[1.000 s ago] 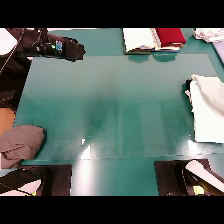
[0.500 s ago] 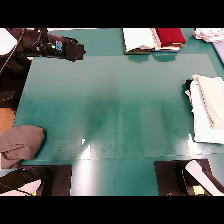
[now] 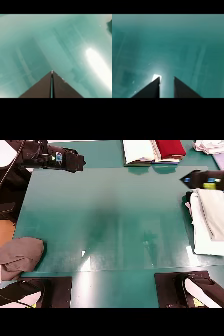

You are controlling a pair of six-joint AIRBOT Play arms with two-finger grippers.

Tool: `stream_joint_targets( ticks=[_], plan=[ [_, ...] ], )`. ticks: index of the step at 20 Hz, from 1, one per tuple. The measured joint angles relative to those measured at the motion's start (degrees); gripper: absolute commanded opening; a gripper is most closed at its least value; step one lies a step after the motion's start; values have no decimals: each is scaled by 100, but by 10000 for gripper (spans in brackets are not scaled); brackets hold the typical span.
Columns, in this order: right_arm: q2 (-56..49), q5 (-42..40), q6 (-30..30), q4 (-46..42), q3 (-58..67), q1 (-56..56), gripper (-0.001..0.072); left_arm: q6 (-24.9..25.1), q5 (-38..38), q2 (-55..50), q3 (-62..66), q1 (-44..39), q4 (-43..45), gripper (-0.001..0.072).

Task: Fold the shirts.

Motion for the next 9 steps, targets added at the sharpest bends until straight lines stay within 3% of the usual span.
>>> stream_joint_targets(
  ticks=[4, 9],
  plan=[
    [2, -245, 2, -293, 0, 1060, 16, 0, 140, 0, 0, 0, -2, 25],
    [2, -339, 2, -404, 0, 1493, 16, 0, 212, 0, 0, 0, -2, 25]
  ],
)
